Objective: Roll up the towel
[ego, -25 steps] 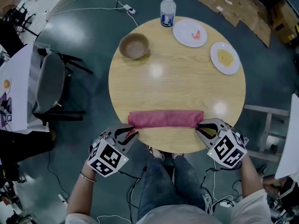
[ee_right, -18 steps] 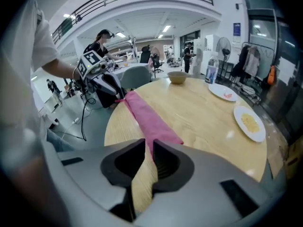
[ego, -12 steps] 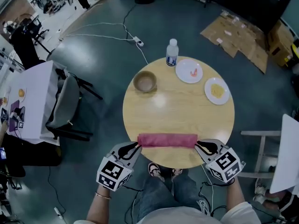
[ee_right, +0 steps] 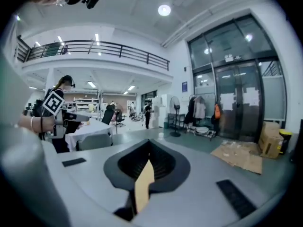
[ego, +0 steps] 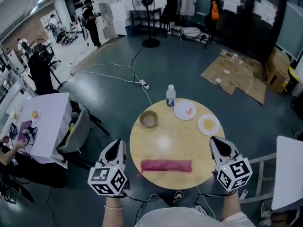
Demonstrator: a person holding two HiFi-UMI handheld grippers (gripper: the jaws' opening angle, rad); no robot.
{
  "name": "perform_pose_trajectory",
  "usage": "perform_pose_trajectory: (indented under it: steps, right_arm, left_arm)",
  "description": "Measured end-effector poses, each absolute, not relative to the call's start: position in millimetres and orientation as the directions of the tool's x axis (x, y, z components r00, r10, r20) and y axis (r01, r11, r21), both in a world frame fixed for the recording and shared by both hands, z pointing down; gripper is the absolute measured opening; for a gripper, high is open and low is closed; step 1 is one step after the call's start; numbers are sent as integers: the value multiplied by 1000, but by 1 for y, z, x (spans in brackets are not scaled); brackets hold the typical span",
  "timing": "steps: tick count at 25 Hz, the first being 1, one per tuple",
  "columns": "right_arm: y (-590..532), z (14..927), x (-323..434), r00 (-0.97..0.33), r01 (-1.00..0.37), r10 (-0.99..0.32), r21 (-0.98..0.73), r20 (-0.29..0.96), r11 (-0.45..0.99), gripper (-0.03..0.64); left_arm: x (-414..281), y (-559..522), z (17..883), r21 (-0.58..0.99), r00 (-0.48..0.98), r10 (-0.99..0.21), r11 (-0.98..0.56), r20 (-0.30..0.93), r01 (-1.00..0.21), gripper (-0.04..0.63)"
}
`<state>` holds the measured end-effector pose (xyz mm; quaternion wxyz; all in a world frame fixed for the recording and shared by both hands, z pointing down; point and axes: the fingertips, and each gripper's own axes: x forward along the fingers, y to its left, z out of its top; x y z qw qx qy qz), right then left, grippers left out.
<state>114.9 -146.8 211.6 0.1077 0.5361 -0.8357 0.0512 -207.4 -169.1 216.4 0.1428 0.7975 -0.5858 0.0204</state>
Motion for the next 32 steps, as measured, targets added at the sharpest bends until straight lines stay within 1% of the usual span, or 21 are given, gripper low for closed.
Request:
perform_pose_trajectory:
  steps: [2, 3, 7, 9, 12, 14, 19, 23, 32]
  right_arm:
    - [-146, 193, 131, -337, -935, -928, 55, 158, 349, 0]
    - [-145, 186, 139, -305, -948, -944, 58, 125, 314, 0]
    - [-139, 176, 170, -189, -982, -981, 21, 44, 190, 0]
    - [-139, 178, 179, -165, -986, -985, -1, 41, 165, 0]
    - [-139, 181, 181, -172, -985, -984, -34, 43, 170, 0]
    - [-139, 181, 182, -166, -986, -985, -28, 46, 165, 0]
    - [-139, 184, 189, -102, -994, -992, 29, 77, 104, -2]
    - [-137, 182, 192, -90, -996, -993, 5, 75, 90, 0]
    - [-129, 183, 189, -80, -997, -994, 14, 78, 82, 0]
  left_arm:
    - [-219, -167, 199, 186, 235, -958, -204, 166, -961, -5]
    - [-222, -166, 193, 189, 218, -964, -188, 152, -964, -5]
    - [-223, -160, 182, 243, 198, -974, -167, 108, -955, -5]
    - [-224, -158, 182, 234, 171, -980, -144, 101, -962, -5]
    - [-222, -157, 184, 210, 150, -983, -126, 106, -970, -5]
    - [-219, -157, 184, 202, 145, -983, -121, 109, -972, -5]
    - [-209, -154, 188, 201, 152, -982, -127, 115, -971, -5]
    - [-205, -151, 189, 202, 151, -982, -126, 114, -971, -5]
    - [-199, -143, 198, 210, 166, -976, -135, 139, -968, -5]
